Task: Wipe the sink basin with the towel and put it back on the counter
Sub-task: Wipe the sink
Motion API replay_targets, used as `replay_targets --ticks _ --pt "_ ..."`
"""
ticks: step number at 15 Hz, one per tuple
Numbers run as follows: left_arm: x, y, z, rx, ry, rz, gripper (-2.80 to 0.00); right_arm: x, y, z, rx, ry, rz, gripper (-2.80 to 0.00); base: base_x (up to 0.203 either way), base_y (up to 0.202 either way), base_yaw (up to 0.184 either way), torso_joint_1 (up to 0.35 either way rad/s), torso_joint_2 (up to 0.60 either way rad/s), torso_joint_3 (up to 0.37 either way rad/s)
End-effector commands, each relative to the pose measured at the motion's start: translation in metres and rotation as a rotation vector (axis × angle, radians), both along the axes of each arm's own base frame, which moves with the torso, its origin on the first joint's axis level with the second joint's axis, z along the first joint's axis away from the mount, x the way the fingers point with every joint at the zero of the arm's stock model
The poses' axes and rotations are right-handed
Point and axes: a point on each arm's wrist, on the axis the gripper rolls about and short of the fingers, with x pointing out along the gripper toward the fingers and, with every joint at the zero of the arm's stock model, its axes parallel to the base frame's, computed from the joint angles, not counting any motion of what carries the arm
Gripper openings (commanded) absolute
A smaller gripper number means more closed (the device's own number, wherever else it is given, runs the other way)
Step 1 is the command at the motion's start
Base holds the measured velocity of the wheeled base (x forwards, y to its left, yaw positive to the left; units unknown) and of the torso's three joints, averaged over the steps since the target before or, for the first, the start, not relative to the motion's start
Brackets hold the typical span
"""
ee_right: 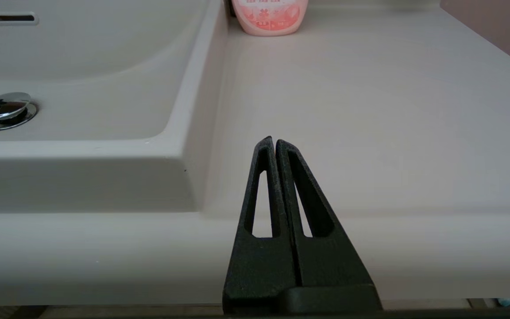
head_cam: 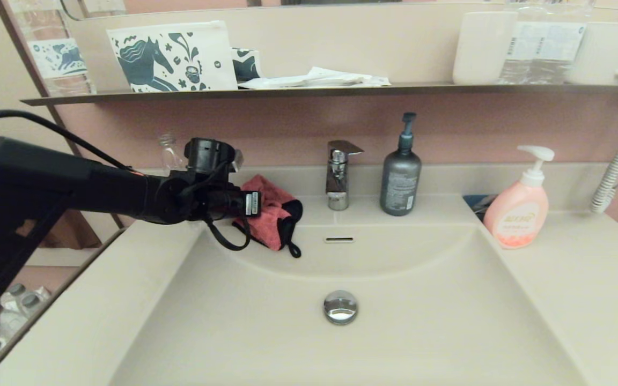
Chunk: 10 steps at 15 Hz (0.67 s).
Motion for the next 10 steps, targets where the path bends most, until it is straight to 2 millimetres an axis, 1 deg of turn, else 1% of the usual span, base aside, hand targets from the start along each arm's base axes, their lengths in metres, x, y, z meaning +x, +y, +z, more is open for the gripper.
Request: replay_targets --ticks 1,3,4,6,8,10 --pt "-0.009 0.011 -0.004 0.026 0.007 0.005 -2.80 0.000 0.000 0.000 0.000 0.002 0.000 -2.80 0.000 0.000 0.000 0.000 0.00 0.000" --pt "-0.007 0.029 -0.008 0.048 -0.004 0.018 -2.80 0.000 0.000 0.000 0.000 0.002 0.000 -2.80 0.000 0.000 0.000 0.000 0.00 0.000" --pt "-0.006 0.042 -0.010 0.047 0.002 0.032 -2.80 0.000 0.000 0.000 0.000 0.002 0.000 -2.80 0.000 0.000 0.000 0.000 0.00 0.000" --pt "-0.012 0.063 -0.010 0.046 0.015 0.054 -2.80 0.000 0.000 0.000 0.001 0.002 0.000 -2.80 0.000 0.000 0.000 0.000 0.00 0.000" --pt "-0.022 0.075 -0.009 0.061 0.031 0.059 -2.80 0.000 0.000 0.000 0.000 0.002 0.000 -2.80 0.000 0.000 0.000 0.000 0.00 0.000" --pt "-0.033 0.080 -0.011 0.065 0.051 0.067 -2.80 0.000 0.000 0.000 0.000 0.002 0.000 -2.80 0.000 0.000 0.000 0.000 0.00 0.000"
